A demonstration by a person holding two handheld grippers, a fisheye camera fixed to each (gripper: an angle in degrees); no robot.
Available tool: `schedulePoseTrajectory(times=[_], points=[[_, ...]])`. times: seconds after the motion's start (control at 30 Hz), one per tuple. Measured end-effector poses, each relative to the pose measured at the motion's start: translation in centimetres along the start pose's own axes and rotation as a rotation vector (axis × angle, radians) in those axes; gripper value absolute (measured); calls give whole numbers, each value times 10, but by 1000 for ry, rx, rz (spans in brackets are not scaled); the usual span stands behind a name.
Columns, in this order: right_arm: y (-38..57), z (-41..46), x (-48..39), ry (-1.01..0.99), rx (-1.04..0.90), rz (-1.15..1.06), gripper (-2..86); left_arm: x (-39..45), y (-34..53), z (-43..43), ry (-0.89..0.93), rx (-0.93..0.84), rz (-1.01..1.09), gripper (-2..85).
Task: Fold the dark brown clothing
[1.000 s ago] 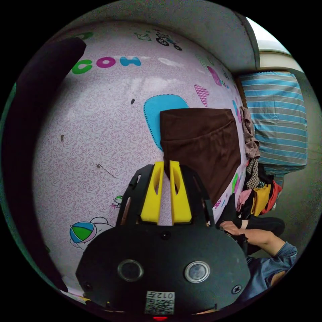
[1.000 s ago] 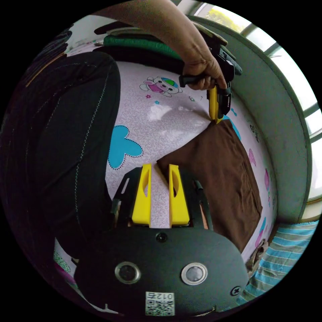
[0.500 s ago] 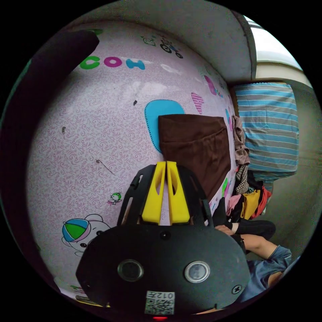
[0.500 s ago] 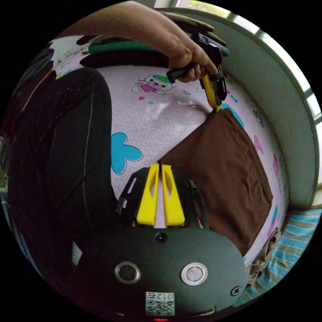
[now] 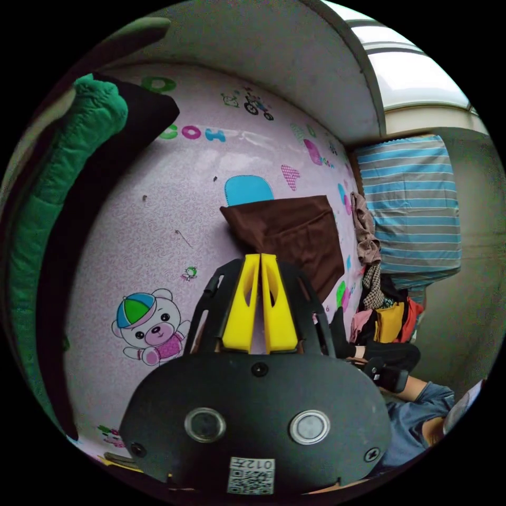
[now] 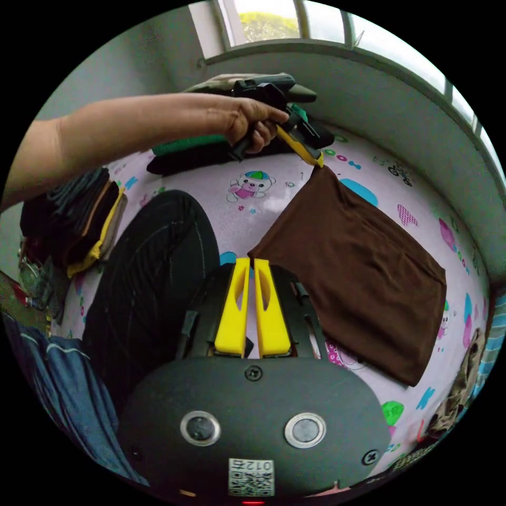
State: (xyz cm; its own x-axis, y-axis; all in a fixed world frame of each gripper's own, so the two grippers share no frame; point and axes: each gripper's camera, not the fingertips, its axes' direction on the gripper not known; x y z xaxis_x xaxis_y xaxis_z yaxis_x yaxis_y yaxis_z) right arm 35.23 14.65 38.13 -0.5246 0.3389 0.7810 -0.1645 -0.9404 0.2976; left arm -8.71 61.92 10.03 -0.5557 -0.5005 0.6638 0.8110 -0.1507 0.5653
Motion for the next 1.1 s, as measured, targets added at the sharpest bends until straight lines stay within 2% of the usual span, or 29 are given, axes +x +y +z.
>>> schedulePoseTrajectory(times=[0.27, 0.6, 0.87, 1.0, 1.1], points=[[40, -54, 52, -75, 115, 99, -10, 48, 18, -23, 48, 108, -6, 7], [118, -120, 161, -63, 227, 230, -10, 158, -9, 8, 81, 139, 58, 7], [208, -168, 286, -112, 358, 458, -10, 304, -64, 87, 62, 69, 181, 6], [264, -169, 374, -214, 390, 630, -9, 364, -92, 145, 27, 8, 218, 6], [309, -147, 435, -295, 391, 840, -7, 409, -116, 221, -95, -93, 236, 6]])
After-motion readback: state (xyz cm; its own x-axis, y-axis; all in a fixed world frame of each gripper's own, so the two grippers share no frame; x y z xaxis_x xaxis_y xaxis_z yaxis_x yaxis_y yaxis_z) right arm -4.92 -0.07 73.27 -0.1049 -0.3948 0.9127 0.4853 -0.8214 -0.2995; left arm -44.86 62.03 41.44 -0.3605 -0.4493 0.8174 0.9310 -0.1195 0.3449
